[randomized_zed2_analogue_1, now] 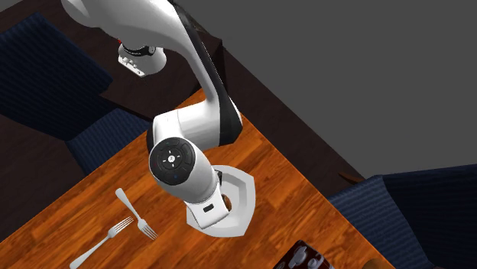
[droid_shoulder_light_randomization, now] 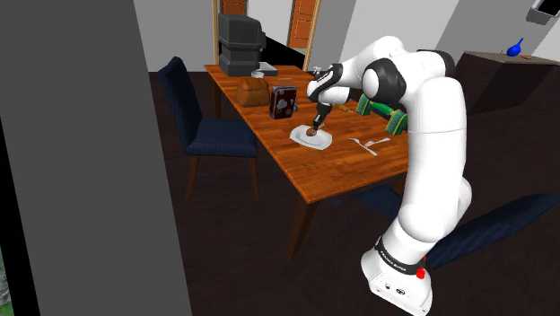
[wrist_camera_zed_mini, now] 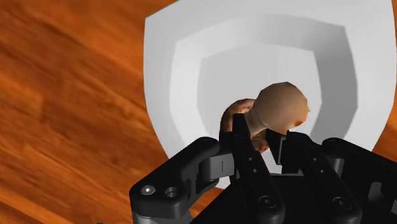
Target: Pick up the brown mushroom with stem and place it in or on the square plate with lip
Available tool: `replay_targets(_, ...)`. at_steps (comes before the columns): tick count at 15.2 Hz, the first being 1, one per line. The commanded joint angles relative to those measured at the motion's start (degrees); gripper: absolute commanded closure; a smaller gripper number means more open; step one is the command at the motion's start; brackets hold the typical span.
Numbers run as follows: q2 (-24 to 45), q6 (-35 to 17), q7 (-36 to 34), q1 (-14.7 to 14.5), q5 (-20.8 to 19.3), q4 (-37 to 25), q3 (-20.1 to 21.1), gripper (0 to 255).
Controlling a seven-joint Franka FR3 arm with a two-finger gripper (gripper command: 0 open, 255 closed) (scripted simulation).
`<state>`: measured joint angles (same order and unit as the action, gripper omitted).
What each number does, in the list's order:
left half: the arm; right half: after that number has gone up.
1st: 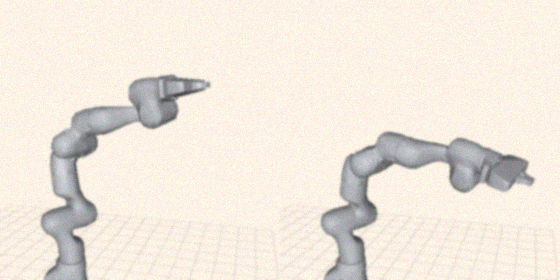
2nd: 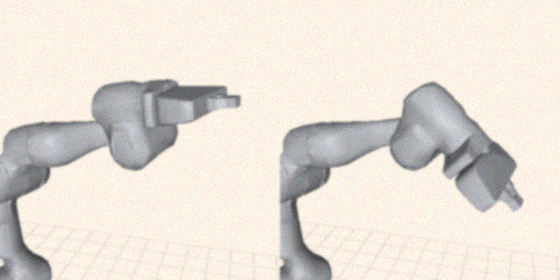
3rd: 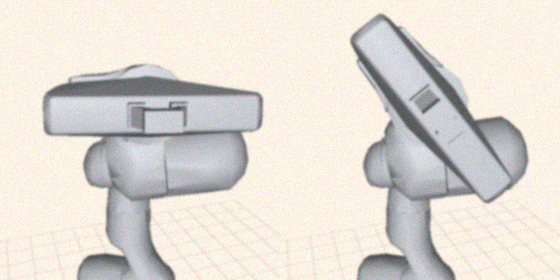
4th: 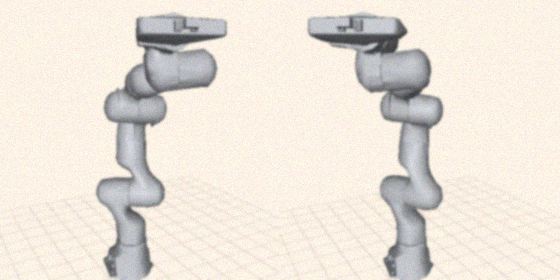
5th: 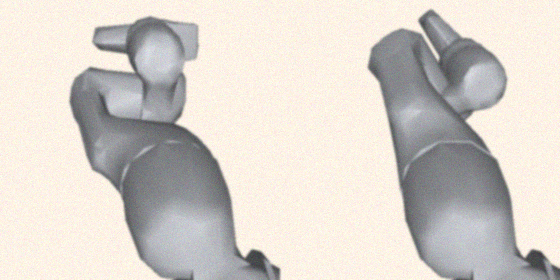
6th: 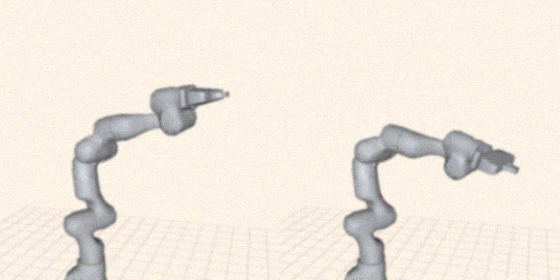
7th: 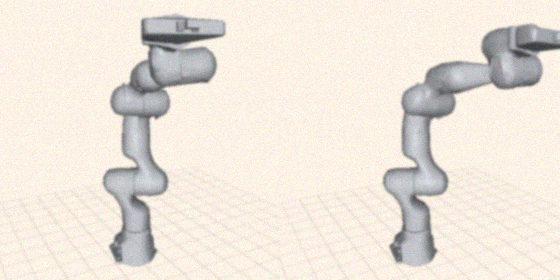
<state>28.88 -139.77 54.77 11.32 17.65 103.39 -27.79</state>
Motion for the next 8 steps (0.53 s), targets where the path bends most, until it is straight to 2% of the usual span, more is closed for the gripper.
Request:
replay_targets(1, 1.06, -1.03, 0.43, 0.41, 0.67, 0.0, 0.49, 255)
replay_targets(8, 4.02, -4.32, 1.67, 1.44, 2.62, 0.47, 1.95, 255)
